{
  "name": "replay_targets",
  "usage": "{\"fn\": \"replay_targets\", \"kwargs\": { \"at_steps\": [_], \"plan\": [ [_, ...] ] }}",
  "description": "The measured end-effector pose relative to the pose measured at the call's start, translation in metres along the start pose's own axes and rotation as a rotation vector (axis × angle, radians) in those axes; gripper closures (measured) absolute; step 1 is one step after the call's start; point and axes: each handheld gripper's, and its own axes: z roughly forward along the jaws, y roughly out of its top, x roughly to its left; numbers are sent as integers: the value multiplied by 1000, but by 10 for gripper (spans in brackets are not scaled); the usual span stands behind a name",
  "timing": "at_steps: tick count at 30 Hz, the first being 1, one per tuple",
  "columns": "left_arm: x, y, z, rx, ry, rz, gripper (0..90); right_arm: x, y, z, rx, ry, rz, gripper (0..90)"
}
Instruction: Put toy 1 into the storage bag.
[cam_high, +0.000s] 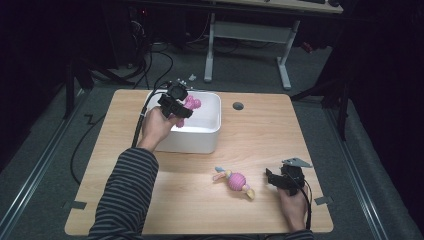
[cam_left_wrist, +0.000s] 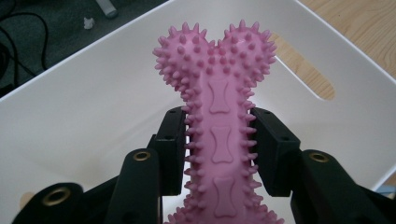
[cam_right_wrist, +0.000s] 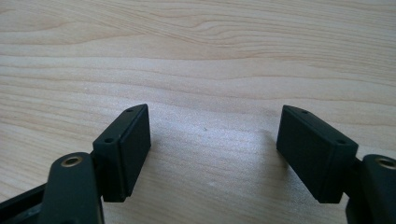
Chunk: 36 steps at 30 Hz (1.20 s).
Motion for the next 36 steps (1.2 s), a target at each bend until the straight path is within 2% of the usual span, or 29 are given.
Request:
{"fn": "replay_targets", "kwargs": {
  "at_steps": [4,8,12,18,21,23,26,29,32,36],
  "plan": [
    [0,-4,5,14,3,3,582,0,0,0,0,2,0,259],
    [2,-8,9,9,-12,-13,581,0,0,0,-1,3,-3,259],
    [2,-11,17,30,-35,-18,579,0,0,0,-1,2,-2,259],
    [-5,-12,26,51,-29,7,580,0,0,0,1,2,2,259],
    [-4,-13,27,59,-42,-13,576,0,0,0,0,3,0,259],
    [-3,-13,26,59,-54,-24,563,0,0,0,0,2,1,259],
    [-3,-13,23,54,-60,-33,474,0,0,0,0,3,2,259],
    [-5,-14,18,56,-35,-19,410,0,0,0,-1,3,1,259],
    [-6,-15,11,28,-39,-37,395,0,0,0,1,4,2,259],
    [-11,-18,0,-3,-34,-25,377,0,0,0,-1,3,1,259]
  ]
}}
